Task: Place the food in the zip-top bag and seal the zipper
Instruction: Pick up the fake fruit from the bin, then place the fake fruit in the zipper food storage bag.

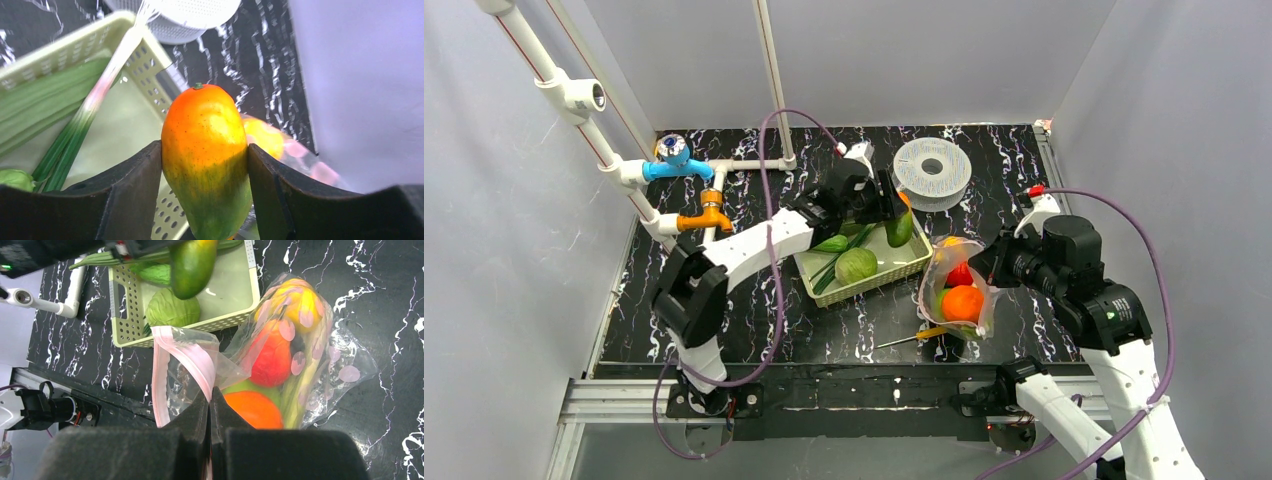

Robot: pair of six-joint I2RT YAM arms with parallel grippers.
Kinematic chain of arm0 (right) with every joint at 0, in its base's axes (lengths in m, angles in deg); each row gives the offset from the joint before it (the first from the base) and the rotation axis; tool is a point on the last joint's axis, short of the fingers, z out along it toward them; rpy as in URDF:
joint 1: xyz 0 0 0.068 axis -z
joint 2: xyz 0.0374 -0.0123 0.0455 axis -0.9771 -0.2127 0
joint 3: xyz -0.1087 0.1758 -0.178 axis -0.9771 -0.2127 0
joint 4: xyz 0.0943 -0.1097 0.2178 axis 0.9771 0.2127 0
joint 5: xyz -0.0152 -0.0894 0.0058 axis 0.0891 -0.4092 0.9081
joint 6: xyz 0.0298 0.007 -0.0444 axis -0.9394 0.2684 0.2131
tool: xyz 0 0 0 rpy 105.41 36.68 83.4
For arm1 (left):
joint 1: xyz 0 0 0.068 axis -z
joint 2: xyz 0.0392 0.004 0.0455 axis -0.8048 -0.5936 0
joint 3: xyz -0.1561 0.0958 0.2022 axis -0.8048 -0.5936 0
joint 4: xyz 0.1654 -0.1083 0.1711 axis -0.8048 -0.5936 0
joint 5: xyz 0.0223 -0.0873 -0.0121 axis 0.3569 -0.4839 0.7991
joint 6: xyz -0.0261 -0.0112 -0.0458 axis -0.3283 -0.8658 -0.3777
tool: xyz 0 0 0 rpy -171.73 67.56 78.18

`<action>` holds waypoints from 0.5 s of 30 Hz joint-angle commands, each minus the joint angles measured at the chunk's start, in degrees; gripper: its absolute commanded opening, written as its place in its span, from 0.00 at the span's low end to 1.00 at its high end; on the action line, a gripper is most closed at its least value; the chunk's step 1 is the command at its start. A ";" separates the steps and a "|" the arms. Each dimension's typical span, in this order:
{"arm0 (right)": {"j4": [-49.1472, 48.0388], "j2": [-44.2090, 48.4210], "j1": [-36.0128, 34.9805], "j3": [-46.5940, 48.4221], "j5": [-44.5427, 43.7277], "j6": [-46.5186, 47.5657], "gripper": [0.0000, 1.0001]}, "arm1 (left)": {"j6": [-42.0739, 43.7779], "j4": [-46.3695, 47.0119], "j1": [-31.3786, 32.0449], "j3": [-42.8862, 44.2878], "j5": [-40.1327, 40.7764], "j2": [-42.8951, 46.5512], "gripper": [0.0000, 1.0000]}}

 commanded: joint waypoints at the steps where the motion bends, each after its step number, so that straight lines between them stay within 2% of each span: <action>1: -5.12 1.12 0.08 -0.90 -0.25 -0.32 0.01 | 3.19 -1.25 -0.12 -1.03 3.94 8.00 0.00; 8: -7.00 1.40 0.06 -1.45 -0.05 -0.30 0.01 | 5.07 -4.33 -0.11 -2.89 6.02 18.18 0.00; 15: -8.94 1.07 0.08 -1.86 -0.05 -0.36 0.01 | 5.80 -4.35 -0.13 -3.60 2.71 27.02 0.00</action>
